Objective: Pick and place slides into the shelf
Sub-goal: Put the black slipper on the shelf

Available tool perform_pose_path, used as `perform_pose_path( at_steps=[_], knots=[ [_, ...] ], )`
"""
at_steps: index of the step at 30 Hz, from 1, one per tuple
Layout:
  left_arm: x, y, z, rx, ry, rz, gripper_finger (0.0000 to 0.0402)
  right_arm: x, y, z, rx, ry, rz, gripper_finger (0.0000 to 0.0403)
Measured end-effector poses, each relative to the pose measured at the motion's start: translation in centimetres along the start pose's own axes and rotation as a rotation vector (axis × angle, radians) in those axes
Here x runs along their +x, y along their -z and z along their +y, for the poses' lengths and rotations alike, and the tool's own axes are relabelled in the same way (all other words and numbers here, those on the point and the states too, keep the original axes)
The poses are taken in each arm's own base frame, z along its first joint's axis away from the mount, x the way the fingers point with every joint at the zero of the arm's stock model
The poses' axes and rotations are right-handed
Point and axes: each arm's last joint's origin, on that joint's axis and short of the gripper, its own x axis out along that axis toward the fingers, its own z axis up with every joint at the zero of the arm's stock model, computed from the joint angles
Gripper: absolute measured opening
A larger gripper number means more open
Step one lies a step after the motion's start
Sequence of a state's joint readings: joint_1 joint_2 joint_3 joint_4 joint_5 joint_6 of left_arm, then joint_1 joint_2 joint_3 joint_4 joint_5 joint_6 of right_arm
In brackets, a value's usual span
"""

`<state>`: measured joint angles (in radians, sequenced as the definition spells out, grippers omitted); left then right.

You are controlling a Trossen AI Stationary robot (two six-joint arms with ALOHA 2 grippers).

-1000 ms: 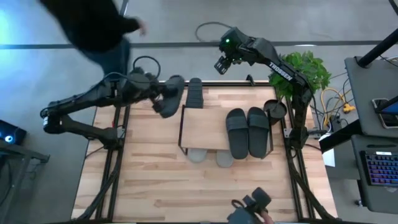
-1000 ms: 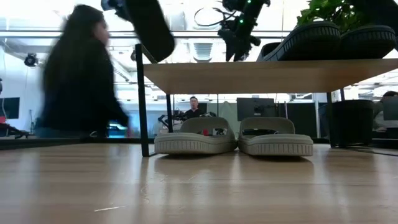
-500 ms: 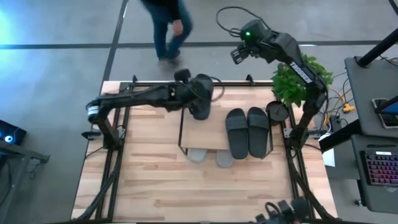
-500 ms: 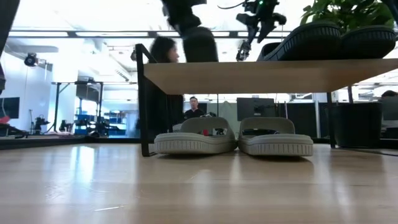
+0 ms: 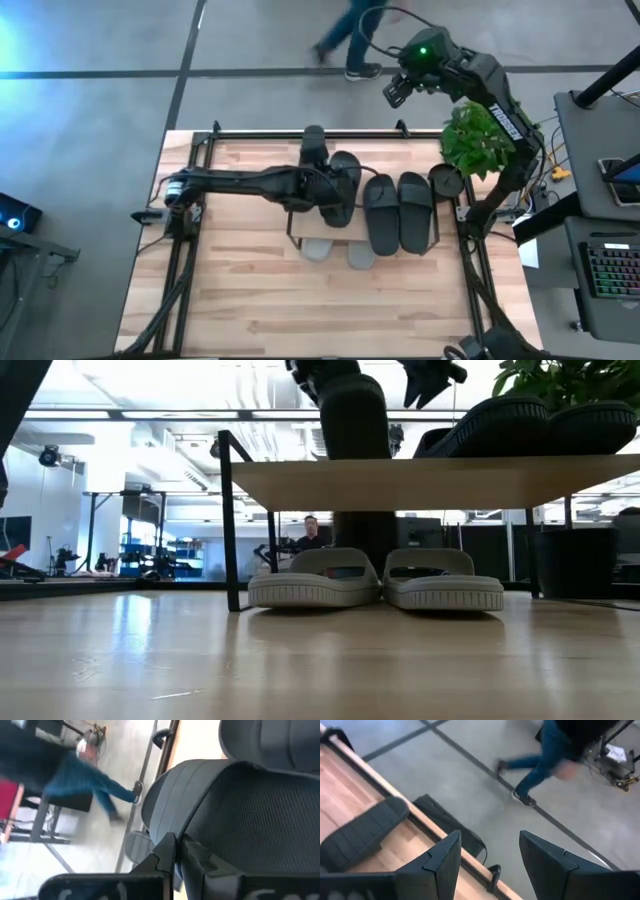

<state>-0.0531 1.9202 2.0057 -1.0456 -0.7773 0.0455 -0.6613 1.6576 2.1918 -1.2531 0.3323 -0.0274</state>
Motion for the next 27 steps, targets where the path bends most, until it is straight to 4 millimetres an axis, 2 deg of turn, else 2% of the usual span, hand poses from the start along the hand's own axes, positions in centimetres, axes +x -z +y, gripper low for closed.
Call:
perform_pose_path(
  at_steps=[6,14,21,27],
  knots=[
    [1.0,0.0,-1.9,-0.053,0.012,0.023,0.0000,-0.5,-0.5,-0.4,-0.043,0.013,-0.069,0.0194],
    [1.1,0.3,-3.1,-0.130,0.080,0.045,0.0000,-0.2,-0.8,-0.1,-0.125,-0.127,-0.097,0.0194],
    [1.4,0.4,-4.1,-0.155,0.102,0.055,0.0000,-0.4,-0.7,-0.1,-0.127,-0.137,-0.095,0.0194],
    [1.5,0.1,-4.2,-0.181,0.109,0.034,0.0000,-1.9,-0.5,-0.5,-0.144,-0.158,-0.135,0.0194]
  ],
)
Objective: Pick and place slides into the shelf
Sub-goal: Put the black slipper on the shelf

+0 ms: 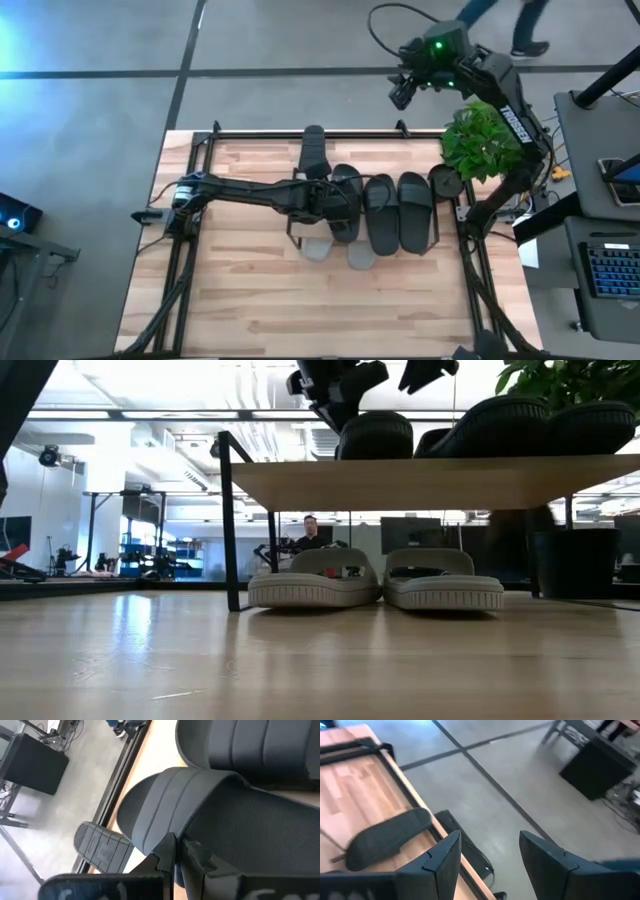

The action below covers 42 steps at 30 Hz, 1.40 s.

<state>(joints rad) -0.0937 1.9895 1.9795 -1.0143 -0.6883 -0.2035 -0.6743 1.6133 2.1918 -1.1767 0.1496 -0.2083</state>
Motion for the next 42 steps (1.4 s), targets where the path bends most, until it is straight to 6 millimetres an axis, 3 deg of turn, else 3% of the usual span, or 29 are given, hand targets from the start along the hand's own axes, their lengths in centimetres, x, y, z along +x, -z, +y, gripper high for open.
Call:
perform_pose_path(
  at_steps=[10,17,21,31,35,38,42],
  knots=[
    [-1.1,0.0,1.0,-0.006,0.059,0.011,0.0004,-1.0,0.0,0.0,0.003,-0.059,-0.033,0.0194],
    [-2.7,0.5,3.3,0.021,-0.086,0.025,0.0037,-1.0,0.0,-0.6,-0.009,0.066,-0.022,0.0194],
    [-3.7,-0.1,4.7,-0.060,0.082,-0.008,0.0048,-0.9,0.1,-0.9,-0.010,0.086,-0.016,0.0194],
    [-1.2,-0.2,3.1,-0.050,0.151,0.020,0.0049,-0.9,0.1,-1.1,-0.007,0.089,-0.014,0.0194],
    [-1.2,-0.1,3.1,-0.023,0.113,0.019,0.0049,-0.9,0.1,-1.1,-0.007,0.089,-0.012,0.0194],
    [-2.6,0.0,4.6,-0.037,0.046,0.001,0.0050,-0.9,0.2,-1.0,-0.008,0.088,-0.008,0.0194],
    [-5.0,-0.3,8.9,-0.229,0.032,-0.040,0.0050,-0.9,0.2,-1.0,0.005,0.086,-0.003,0.0194]
  ],
)
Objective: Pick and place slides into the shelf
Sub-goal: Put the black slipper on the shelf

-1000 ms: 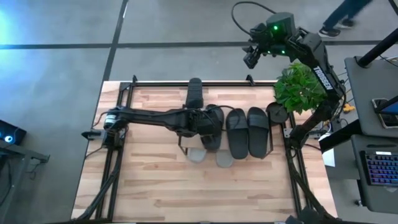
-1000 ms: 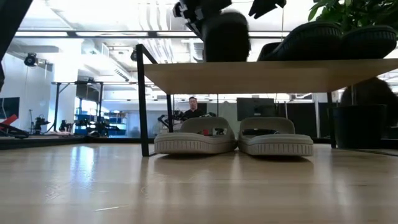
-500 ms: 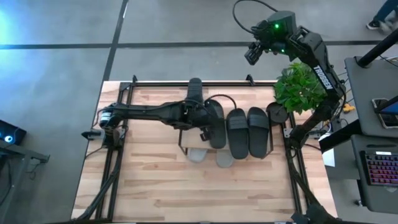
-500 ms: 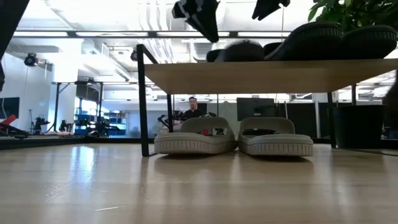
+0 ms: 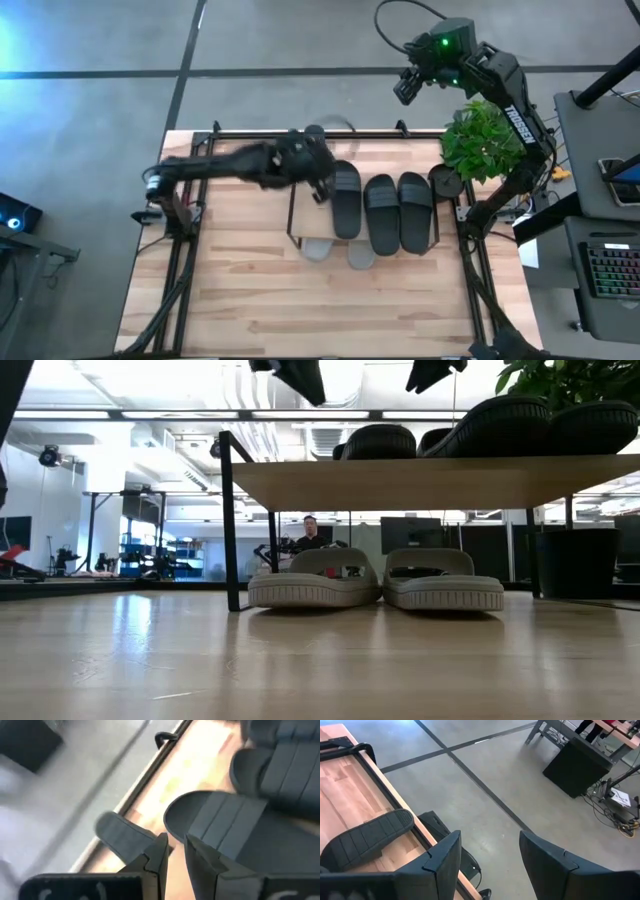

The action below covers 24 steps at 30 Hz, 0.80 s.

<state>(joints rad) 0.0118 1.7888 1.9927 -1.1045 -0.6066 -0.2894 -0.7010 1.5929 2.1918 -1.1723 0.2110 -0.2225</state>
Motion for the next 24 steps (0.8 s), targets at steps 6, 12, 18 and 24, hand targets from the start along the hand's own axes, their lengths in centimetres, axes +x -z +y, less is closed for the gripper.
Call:
perform_pose_path(
  at_steps=[6,12,18,24],
  knots=[
    [2.9,-0.5,5.2,-0.246,0.106,0.116,0.0050,0.0,0.0,0.0,0.010,0.000,0.000,0.0194],
    [7.1,-0.3,6.7,-0.298,0.180,0.231,0.0050,0.0,0.1,0.0,0.010,-0.002,0.009,0.0194],
    [8.7,0.4,3.9,-0.201,0.270,0.296,0.0050,0.0,0.3,0.1,-0.002,-0.006,0.027,0.0194],
    [9.3,0.8,1.4,-0.140,0.318,0.305,0.0050,0.0,0.2,0.0,-0.014,-0.004,0.021,0.0194]
  ],
)
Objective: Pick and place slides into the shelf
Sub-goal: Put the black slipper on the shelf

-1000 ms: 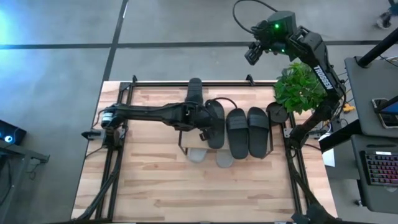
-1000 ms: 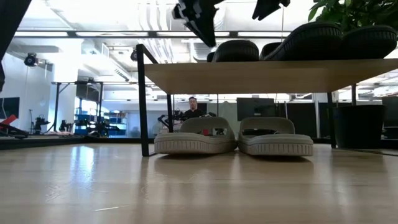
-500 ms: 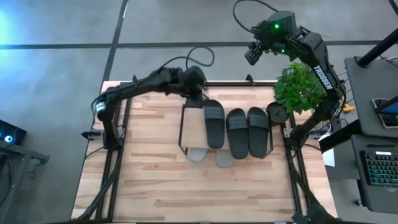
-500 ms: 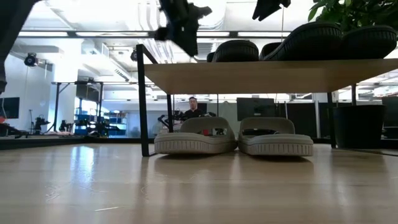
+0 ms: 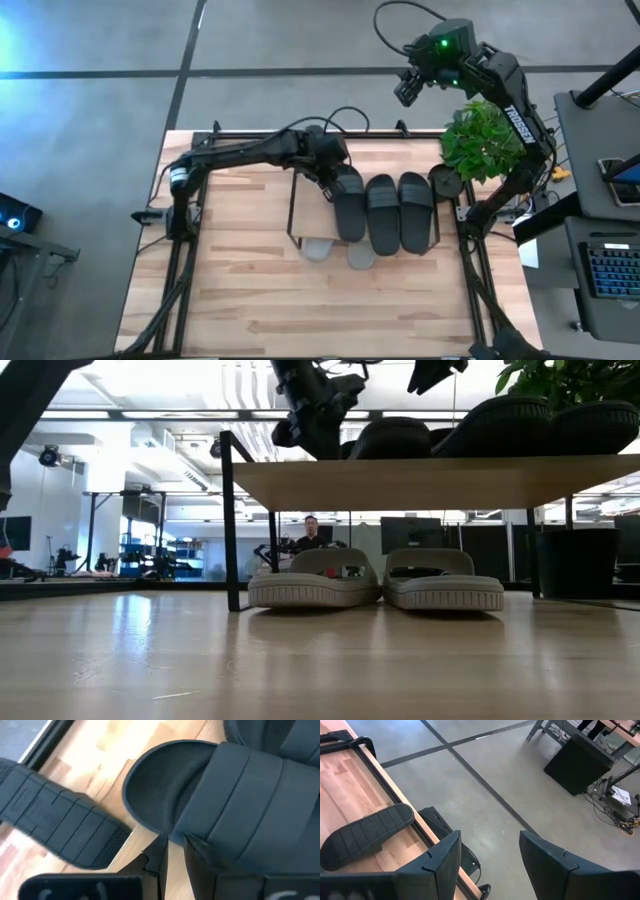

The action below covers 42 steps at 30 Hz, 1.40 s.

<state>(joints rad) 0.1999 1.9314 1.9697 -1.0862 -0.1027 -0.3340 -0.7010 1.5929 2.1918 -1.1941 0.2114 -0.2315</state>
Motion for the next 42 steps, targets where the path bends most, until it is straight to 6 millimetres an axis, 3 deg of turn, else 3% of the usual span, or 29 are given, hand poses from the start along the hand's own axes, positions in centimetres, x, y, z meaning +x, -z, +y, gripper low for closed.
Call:
perform_pose_path(
  at_steps=[10,15,20,24,28,33,37,42],
  knots=[
    [-0.1,0.2,-0.9,0.037,-0.026,-0.024,0.0050,0.0,0.0,0.0,-0.004,0.000,-0.001,0.0194],
    [-3.2,0.4,0.7,0.034,-0.184,-0.088,0.0050,0.0,0.0,0.0,0.009,0.000,-0.001,0.0194],
    [-6.8,0.2,4.0,-0.039,-0.360,-0.183,0.0050,0.0,0.0,0.0,0.014,0.001,0.000,0.0194],
    [-7.4,-0.9,10.2,-0.191,-0.311,-0.174,0.0050,0.0,0.0,0.0,0.015,0.000,-0.001,0.0194],
    [-5.4,-1.2,17.2,-0.325,-0.092,-0.160,0.0050,0.0,0.0,0.0,0.018,0.000,-0.001,0.0194],
    [-2.0,2.1,22.9,-0.426,0.005,-0.020,0.0079,0.0,0.0,0.0,0.040,-0.001,0.005,0.0194],
    [2.0,5.5,24.9,-0.509,0.165,0.060,0.0134,0.3,-0.1,0.0,0.067,0.002,-0.007,0.0194],
    [4.6,6.0,25.5,-0.485,0.223,-0.085,0.0208,1.3,-0.3,0.2,0.111,0.000,0.003,0.0194]
  ],
)
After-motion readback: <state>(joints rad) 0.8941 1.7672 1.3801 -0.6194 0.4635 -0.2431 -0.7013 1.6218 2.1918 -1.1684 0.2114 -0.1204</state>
